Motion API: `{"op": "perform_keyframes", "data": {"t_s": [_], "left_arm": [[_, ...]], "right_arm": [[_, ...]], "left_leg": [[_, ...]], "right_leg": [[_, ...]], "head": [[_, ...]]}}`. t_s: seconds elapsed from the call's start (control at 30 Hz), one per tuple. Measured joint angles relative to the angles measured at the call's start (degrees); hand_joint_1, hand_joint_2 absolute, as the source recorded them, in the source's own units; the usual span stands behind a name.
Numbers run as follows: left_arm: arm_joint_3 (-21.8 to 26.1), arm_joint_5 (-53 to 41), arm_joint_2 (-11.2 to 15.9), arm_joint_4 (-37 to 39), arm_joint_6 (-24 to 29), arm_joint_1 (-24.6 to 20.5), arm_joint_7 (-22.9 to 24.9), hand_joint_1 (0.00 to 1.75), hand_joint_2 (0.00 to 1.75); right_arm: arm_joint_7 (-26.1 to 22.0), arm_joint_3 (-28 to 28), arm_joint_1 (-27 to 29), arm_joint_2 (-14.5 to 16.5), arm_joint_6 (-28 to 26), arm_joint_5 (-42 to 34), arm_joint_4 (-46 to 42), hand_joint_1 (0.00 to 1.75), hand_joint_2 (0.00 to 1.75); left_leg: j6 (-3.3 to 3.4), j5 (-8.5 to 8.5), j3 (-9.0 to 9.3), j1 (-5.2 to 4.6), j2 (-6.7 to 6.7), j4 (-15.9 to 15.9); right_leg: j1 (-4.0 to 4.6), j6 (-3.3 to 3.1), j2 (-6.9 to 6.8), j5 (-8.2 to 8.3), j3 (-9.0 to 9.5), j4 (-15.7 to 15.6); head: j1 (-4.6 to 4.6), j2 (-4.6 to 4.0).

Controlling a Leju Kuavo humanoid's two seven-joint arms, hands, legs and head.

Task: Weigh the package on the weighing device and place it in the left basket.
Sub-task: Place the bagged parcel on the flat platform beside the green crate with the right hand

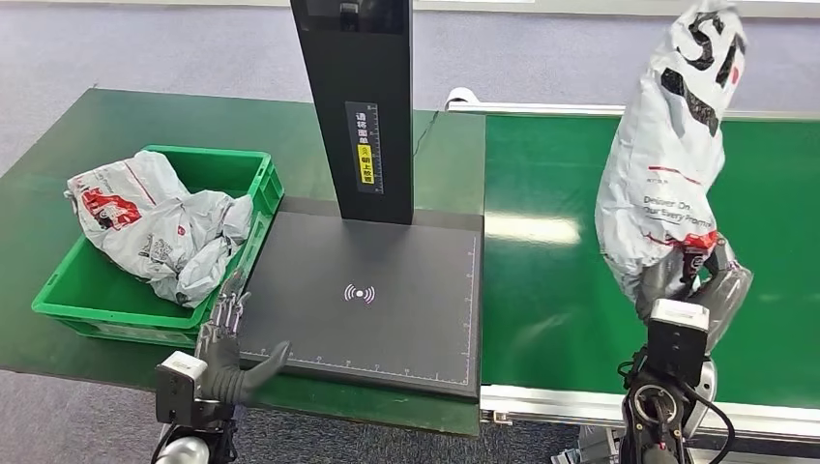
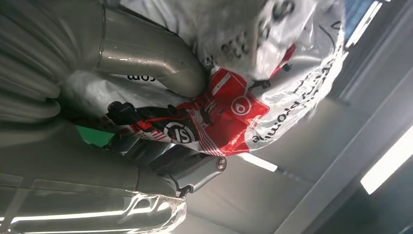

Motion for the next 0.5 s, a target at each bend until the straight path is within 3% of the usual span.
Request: {"op": "perform_keyframes", "data": {"t_s": [0.13, 0.3, 0.5], "left_arm": [[0.07, 0.84, -0.15, -0.85, 3.86, -0.41, -1.69, 0.00, 1.75], [0.08, 3.47, -0.36, -1.33, 6.29, -1.03, -3.35, 0.00, 1.75], [0.08, 6.49, -0.36, -1.34, 7.95, -1.31, -4.27, 0.00, 1.75]], "right_arm": [[1.48, 4.88, 0.56, 0.02, 6.01, 5.65, -0.19, 1.75, 1.75], [4.54, 15.27, 0.31, -0.78, 11.41, 17.20, 3.85, 1.75, 1.75], [6.48, 24.97, -0.57, -1.83, 16.41, 21.04, 12.31, 1.75, 1.75]], "left_leg": [[0.00, 0.00, 0.00, 0.01, 0.02, -0.01], [-0.01, 0.02, 0.00, 0.03, -0.02, -0.01], [-0.01, 0.01, -0.01, 0.02, -0.02, -0.01]], "right_leg": [[0.01, 0.00, 0.02, 0.00, 0.00, 0.00], [0.04, -0.01, -0.02, -0.01, 0.00, 0.01], [0.03, 0.00, -0.02, -0.01, 0.00, 0.01]], "head": [[0.00, 0.00], [-0.01, 0.00], [0.01, 0.00]]}}
